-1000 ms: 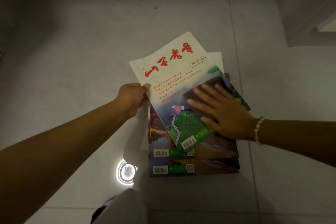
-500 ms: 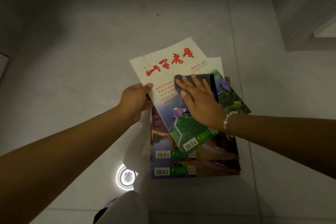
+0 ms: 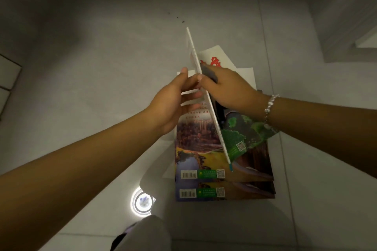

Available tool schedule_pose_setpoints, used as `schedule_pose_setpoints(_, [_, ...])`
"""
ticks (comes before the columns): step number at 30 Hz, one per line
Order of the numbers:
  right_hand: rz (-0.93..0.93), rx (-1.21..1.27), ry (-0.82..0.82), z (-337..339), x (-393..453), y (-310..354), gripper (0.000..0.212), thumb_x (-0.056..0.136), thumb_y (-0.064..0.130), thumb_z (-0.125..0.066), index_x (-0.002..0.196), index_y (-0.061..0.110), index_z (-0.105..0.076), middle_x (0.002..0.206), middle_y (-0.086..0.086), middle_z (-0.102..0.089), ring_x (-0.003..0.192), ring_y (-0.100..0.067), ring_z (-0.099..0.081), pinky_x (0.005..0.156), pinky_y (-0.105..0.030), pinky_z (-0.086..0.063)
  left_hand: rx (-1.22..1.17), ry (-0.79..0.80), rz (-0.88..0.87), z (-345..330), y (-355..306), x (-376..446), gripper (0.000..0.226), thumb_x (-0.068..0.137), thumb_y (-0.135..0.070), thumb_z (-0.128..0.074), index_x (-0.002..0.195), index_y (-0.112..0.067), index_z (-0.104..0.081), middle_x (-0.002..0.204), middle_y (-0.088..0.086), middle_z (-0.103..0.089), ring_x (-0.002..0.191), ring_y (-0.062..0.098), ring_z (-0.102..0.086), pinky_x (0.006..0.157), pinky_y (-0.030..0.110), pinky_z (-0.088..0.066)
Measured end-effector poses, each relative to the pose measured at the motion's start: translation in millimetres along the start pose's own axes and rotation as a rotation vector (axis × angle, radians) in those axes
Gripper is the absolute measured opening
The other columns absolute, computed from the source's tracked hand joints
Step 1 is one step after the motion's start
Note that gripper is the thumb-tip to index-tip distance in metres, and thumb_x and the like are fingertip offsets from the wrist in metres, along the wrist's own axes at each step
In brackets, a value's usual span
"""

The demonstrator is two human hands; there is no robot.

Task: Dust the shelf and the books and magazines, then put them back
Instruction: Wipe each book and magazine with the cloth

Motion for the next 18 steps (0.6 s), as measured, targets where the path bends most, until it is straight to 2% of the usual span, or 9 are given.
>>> schedule_pose_setpoints(2, [-0.025,0.02,-0.046,15,2,0,0.029,0.098,0.02,-0.042,0.11,0.004,-0.062,0.104,-0.013,-0.066,0.094,-0.025,-0.061,0.085,-0.035,-0.05,0.082,0.012,-0.029,0,-6,-2,0.046,0.101,-0.046,-0.027,0.115,-0.025,-0.066,0.112,-0.008,-0.065,0.106,0.013,-0.057,0.078,0.026,-0.046])
schedule_pose_setpoints(4, [-0.108,0.126,-0.118,34,1,-5,0.026,0.095,0.016,-0.045,0.096,0.001,-0.066,0.091,-0.015,-0.066,0.081,-0.021,-0.06,0.069,-0.026,-0.046,0.141,-0.02,-0.082,4,-15,-2,0.042,0.102,-0.042,-0.029,0.113,-0.027,-0.067,0.112,-0.01,-0.063,0.108,0.012,-0.055,0.084,0.028,-0.047])
schedule_pose_setpoints(7, [-0.219,0.359,-0.16,54,-4,-8,0.026,0.093,0.013,-0.048,0.089,-0.008,-0.062,0.078,-0.017,-0.064,0.064,-0.014,-0.058,0.059,-0.02,-0.044,0.124,-0.198,-0.101,27,-24,5,0.031,0.102,-0.033,-0.038,0.121,-0.02,-0.059,0.122,-0.003,-0.055,0.117,0.017,-0.05,0.091,0.032,-0.049])
schedule_pose_setpoints(10, [-0.307,0.626,-0.12,62,-7,-4,0.019,0.092,0.015,-0.051,0.084,0.003,-0.064,0.068,-0.006,-0.066,0.052,-0.01,-0.061,0.052,-0.018,-0.05,-0.006,-0.216,-0.012,39,-13,13,0.045,0.099,-0.039,-0.042,0.138,-0.016,-0.044,0.137,0.008,-0.046,0.123,0.021,-0.046,0.102,0.04,-0.044])
schedule_pose_setpoints(12, [-0.326,0.71,-0.074,66,-6,0,0.021,0.092,0.019,-0.052,0.094,0.004,-0.067,0.076,-0.007,-0.068,0.059,-0.014,-0.064,0.059,-0.026,-0.055,-0.143,-0.141,0.036,36,-5,16,0.053,0.096,-0.048,-0.042,0.14,-0.017,-0.044,0.122,0.012,-0.057,0.106,0.022,-0.058,0.094,0.04,-0.048])
schedule_pose_setpoints(14, [-0.346,0.745,-0.076,71,-7,-1,0.019,0.092,0.02,-0.052,0.09,0.007,-0.066,0.075,-0.007,-0.068,0.06,-0.016,-0.064,0.062,-0.029,-0.056,-0.184,-0.131,0.083,38,1,15,0.057,0.095,-0.053,-0.039,0.137,-0.016,-0.047,0.098,0.008,-0.065,0.084,0.02,-0.065,0.074,0.035,-0.051])
schedule_pose_setpoints(16, [-0.361,0.738,-0.116,76,-7,-7,0.017,0.092,0.017,-0.053,0.084,0.009,-0.065,0.071,-0.006,-0.067,0.057,-0.014,-0.064,0.06,-0.027,-0.055,-0.165,-0.148,0.1,41,7,14,0.044,0.096,-0.051,-0.039,0.108,-0.016,-0.063,0.076,0.003,-0.07,0.067,0.016,-0.069,0.064,0.03,-0.049])
schedule_pose_setpoints(17, [-0.37,0.719,-0.131,78,-7,-13,0.016,0.092,0.016,-0.053,0.084,0.008,-0.065,0.071,-0.006,-0.066,0.056,-0.014,-0.064,0.059,-0.026,-0.055,-0.159,-0.157,0.098,43,10,15,0.038,0.097,-0.046,-0.041,0.096,-0.017,-0.065,0.073,0.002,-0.072,0.066,0.016,-0.07,0.066,0.029,-0.05])
schedule_pose_setpoints(18, [-0.382,0.693,-0.14,78,-8,-20,0.016,0.092,0.014,-0.053,0.084,0.007,-0.064,0.072,-0.007,-0.066,0.056,-0.014,-0.063,0.058,-0.025,-0.054,-0.144,-0.177,0.096,47,13,15,0.033,0.097,-0.04,-0.045,0.093,-0.017,-0.067,0.078,0.003,-0.074,0.071,0.017,-0.071,0.07,0.031,-0.051])
Point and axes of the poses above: each hand's wrist, its own x-axis towards the middle knuckle, its own z-axis out of the back of the hand, y = z × x, the point moved 9 cm from there along x, towards the middle knuckle
